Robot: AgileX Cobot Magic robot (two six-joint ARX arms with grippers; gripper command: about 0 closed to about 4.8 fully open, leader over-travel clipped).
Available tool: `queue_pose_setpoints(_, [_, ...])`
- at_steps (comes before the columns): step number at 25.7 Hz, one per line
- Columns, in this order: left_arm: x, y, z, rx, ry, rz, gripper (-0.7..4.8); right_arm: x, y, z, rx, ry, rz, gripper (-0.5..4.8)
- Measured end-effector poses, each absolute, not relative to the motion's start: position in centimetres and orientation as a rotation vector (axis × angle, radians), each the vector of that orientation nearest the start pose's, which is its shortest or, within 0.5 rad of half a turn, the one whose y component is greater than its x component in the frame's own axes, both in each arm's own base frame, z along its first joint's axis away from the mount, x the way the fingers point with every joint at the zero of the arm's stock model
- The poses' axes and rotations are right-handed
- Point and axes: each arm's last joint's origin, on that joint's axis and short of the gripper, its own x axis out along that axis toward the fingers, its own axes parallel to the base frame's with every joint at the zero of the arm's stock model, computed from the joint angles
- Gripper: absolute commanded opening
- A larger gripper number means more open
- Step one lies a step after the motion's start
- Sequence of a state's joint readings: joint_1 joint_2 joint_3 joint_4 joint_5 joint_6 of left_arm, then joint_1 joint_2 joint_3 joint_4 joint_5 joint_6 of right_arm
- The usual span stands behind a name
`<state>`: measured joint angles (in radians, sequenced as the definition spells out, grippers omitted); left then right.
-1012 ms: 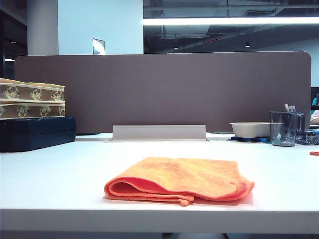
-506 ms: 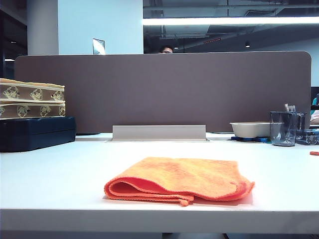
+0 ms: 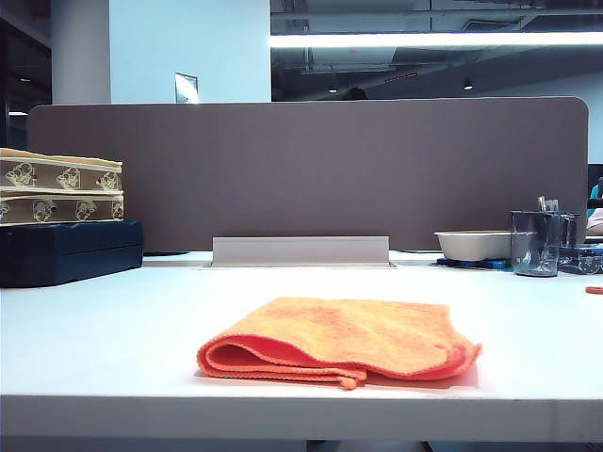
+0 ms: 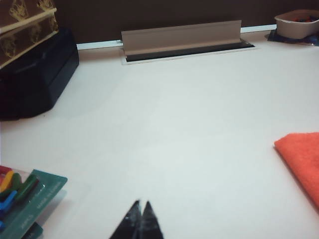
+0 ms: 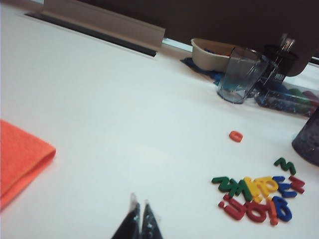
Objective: Use an orange cloth to wipe the letter magnets on the table away for a distance.
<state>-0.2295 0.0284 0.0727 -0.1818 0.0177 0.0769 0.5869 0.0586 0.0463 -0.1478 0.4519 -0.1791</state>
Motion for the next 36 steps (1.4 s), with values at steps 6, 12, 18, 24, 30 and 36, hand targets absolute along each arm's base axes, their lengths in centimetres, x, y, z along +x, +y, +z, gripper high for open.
queue_pose_setpoints(6, [9.2, -2.2, 16.4, 0.092, 0.140, -0.252, -0.06, 8.8, 4.3, 15.2, -0.256, 0.123, 0.132, -0.05])
queue_pose_setpoints(12, [9.3, -2.2, 15.8, 0.094, 0.157, -0.253, -0.06, 8.8, 4.3, 15.2, -0.257, 0.123, 0.126, -0.05])
queue_pose_setpoints(18, [9.4, -2.1, 15.1, 0.101, 0.178, -0.202, -0.06, 8.8, 4.3, 15.2, -0.257, 0.123, 0.128, -0.04])
queue_pose_setpoints(24, [9.5, -2.1, 14.7, 0.103, 0.188, -0.198, -0.06, 8.8, 4.3, 15.2, -0.257, 0.123, 0.128, -0.04])
queue_pose_setpoints(30, [9.5, -2.1, 14.7, 0.100, 0.190, -0.198, -0.05, 8.8, 4.3, 15.2, -0.257, 0.123, 0.128, -0.04])
queue_pose_setpoints(36, [9.5, -2.1, 14.7, 0.100, 0.190, -0.198, -0.05, 8.8, 4.3, 15.2, -0.257, 0.123, 0.128, -0.04])
